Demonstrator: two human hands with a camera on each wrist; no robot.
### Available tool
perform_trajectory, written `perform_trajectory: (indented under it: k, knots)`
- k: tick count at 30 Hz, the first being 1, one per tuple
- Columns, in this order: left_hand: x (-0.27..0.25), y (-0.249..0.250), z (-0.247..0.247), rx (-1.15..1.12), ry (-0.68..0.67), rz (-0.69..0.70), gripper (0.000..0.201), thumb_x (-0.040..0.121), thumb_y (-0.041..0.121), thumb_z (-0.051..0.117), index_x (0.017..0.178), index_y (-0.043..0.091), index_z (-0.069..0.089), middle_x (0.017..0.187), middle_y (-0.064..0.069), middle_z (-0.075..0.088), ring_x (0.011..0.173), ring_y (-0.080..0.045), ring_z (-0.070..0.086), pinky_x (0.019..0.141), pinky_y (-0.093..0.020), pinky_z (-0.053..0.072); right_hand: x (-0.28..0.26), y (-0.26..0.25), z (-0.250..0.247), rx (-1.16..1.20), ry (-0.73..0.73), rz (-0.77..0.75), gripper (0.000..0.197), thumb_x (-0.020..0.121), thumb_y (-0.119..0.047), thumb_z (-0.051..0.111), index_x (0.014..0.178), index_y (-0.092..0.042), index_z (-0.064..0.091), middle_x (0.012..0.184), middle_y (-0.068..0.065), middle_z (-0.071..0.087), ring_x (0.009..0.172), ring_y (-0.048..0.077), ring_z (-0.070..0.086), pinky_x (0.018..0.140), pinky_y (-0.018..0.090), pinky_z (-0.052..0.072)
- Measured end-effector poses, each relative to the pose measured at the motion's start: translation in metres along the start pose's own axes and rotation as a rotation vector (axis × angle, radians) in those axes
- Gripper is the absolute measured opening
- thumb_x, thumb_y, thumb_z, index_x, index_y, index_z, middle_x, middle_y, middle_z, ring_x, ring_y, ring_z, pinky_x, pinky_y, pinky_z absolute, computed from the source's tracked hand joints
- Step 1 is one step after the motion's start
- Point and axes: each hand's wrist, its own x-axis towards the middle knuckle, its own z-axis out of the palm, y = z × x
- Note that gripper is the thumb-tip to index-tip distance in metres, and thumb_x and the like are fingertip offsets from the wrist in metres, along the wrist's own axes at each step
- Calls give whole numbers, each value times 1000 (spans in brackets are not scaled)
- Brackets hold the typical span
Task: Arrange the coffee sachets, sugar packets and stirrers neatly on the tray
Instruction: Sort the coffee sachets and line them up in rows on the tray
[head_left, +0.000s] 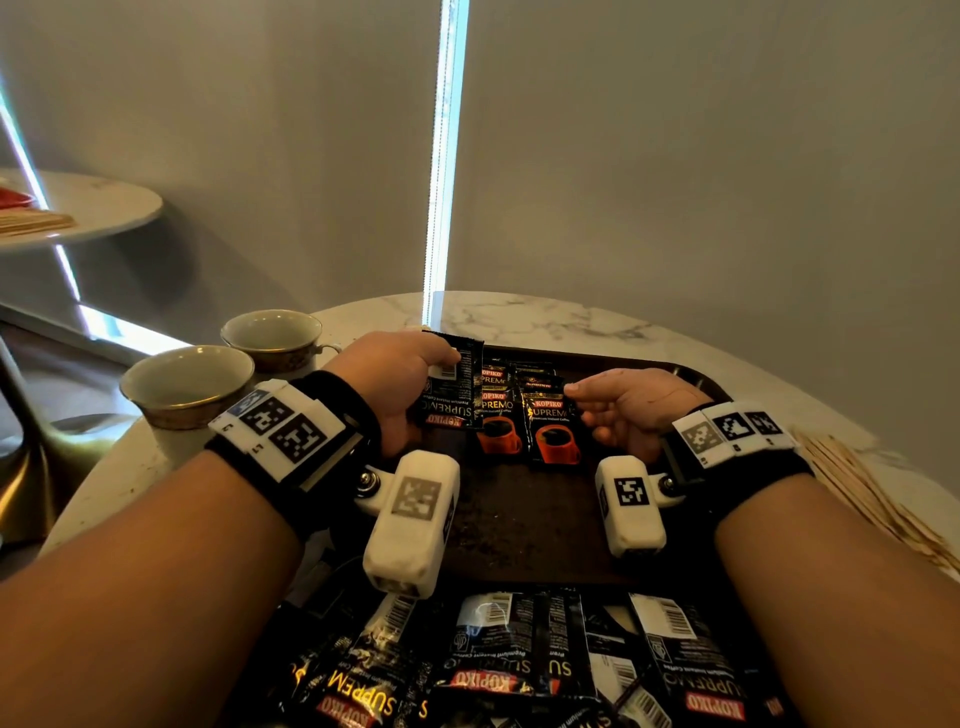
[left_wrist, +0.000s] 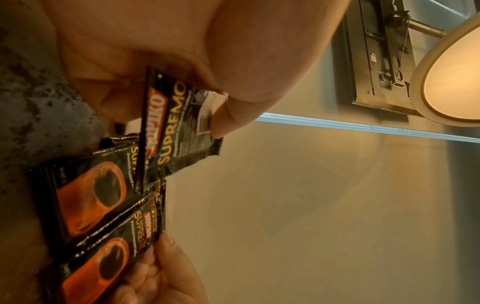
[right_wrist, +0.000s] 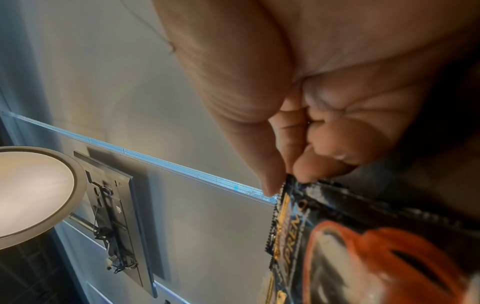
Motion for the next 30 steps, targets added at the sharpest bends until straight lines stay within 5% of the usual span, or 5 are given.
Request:
perform_trajectory:
  k: [13, 17, 21, 26, 30]
  knots:
    - [-5, -1, 2, -14, -59, 73, 15, 97, 0, 51, 110, 3, 57, 104, -26, 64, 73, -36, 68, 50, -40, 59, -2, -12, -2, 76, 75, -114, 24, 84, -22, 75, 94, -11, 57, 72, 1, 50, 51, 9, 40, 36, 19, 28]
    - [-1, -3, 1, -21, -38, 114, 13, 95, -1, 54, 106, 3, 58, 107, -28, 62, 78, -36, 68, 57, -39, 59, -14, -27, 1, 78, -31, -273, 13, 87, -16, 70, 86, -14, 57, 68, -1, 52, 48, 9, 38, 37, 19, 26]
    - [-3, -3, 3, -24, -10, 140, 12, 94, -2, 54, 89, 8, 54, 84, -15, 58, 40, -15, 57, 37, -20, 41, -34, -43, 8, 31, -129, -383, 9, 89, -2, 64, 89, -11, 62, 66, 0, 59, 52, 11, 43, 38, 21, 30]
    - [-9, -1, 7, -85, -16, 200, 17, 94, -7, 54, 100, 8, 56, 88, -16, 60, 42, -14, 61, 36, -19, 41, -53, -49, 22, -156, -313, -480, 23, 81, 9, 66, 88, -13, 72, 76, 4, 65, 55, 13, 51, 41, 19, 40]
    - [-13, 0, 10, -108, -38, 230, 19, 95, -9, 53, 104, 8, 56, 84, -14, 59, 43, -12, 61, 37, -19, 44, -64, -48, 32, -327, -388, -500, 31, 66, -5, 80, 87, -28, 78, 88, 7, 64, 71, 20, 59, 56, 26, 47]
